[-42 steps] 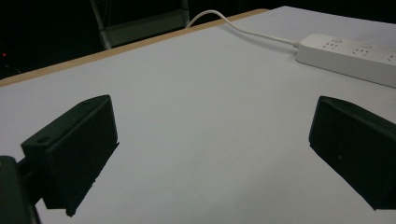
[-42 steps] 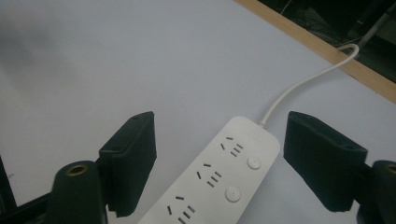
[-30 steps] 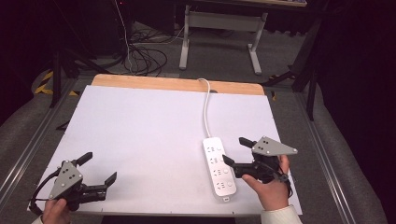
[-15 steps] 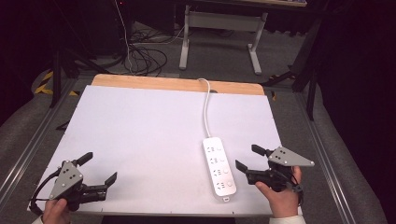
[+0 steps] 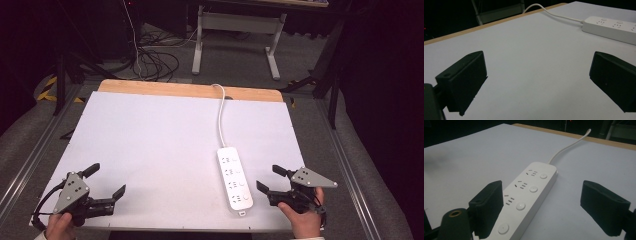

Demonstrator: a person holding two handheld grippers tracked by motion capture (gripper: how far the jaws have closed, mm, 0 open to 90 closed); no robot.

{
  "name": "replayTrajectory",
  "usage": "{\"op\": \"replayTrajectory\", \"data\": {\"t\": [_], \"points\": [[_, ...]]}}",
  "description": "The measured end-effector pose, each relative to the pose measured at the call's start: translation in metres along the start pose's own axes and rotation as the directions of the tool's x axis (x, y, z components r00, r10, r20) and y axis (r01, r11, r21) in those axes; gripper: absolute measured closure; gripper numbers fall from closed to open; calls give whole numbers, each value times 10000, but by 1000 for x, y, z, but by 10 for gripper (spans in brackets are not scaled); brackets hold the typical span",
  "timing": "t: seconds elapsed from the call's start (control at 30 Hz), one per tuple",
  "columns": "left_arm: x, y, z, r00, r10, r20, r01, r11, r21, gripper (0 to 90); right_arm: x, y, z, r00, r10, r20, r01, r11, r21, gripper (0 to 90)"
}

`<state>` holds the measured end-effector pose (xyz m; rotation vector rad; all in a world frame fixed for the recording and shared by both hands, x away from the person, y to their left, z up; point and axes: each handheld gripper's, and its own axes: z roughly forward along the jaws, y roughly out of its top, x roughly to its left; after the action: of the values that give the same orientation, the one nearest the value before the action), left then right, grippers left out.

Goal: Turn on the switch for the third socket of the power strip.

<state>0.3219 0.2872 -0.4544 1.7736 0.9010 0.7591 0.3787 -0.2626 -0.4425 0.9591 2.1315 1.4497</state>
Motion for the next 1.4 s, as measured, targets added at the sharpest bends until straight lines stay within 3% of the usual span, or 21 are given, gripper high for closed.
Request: {"op": "replayTrajectory", "data": {"t": [0.3,0.63,0.83,1.1,1.23,1.27,1.4], "points": [[1,-1,0,10000,3,-9,-3,10000,59,17,-4,-20,5,9997,88,-234,-82,9997,250,193],[1,-1,2,10000,21,-16,-21,9999,152,17,-6,-37,9,9995,303,-126,-292,9960,842,194],[1,-2,3,9998,148,-143,-145,9996,230,18,-7,-35,6,9995,327,-54,-324,9982,496,194],[3,-4,3,9996,2,-273,4,9997,229,18,-8,-34,5,9993,383,15,-384,9985,386,194],[5,-5,5,9993,-120,-358,128,9997,220,17,-9,-34,3,9987,490,115,-493,9985,256,194],[5,-5,5,9992,-102,-393,109,9997,195,18,-11,-35,2,9968,742,308,-749,9970,206,194],[5,-6,5,9993,44,-377,-40,9999,106,18,-13,-36,1,9959,847,315,-853,9961,203,194]]}}
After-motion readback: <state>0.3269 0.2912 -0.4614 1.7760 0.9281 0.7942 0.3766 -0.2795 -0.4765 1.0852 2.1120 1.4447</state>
